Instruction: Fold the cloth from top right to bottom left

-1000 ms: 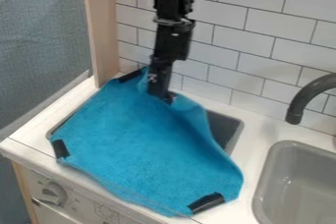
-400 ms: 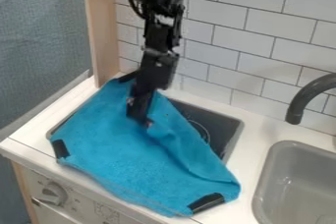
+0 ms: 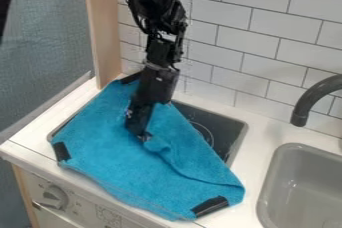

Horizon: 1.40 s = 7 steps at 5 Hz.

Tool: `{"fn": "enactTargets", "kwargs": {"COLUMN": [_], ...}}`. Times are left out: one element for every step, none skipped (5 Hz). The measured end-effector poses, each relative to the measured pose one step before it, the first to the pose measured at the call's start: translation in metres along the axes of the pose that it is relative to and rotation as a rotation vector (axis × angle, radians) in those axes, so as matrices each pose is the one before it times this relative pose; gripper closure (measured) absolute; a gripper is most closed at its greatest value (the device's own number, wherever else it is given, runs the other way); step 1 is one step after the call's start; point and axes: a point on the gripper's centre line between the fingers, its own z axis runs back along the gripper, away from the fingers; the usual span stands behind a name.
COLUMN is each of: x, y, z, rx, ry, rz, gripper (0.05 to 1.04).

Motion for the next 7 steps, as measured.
{"fn": "enactTargets", "kwargs": {"x": [0.001, -0.00054, -0.00138, -0.00013, -0.00033, 0.00478, 0.00477], "y": [-0.00166, -0.00051, -0.00053, -0.00081, -0.00042, 0.0003, 0.00065], "z": [0.00038, -0.00009, 0.00091, -0.0009, 0.00588, 0.02309, 0.02534], "rx": [-0.0112, -0.0033, -0.0025, -0.006, 0.0148, 0.0877, 0.1072], "ry": [-0.0066, -0.0003, 0.0078, 0.0018, -0.0048, -0.0543, -0.0447], "rz": [0.0147, 0.0137, 0.0015, -0.004, -0.0129, -0.0239, -0.0161], "gripper": [0.847, 0.577, 0.291, 0.068, 0.073, 0.084, 0.084]}}
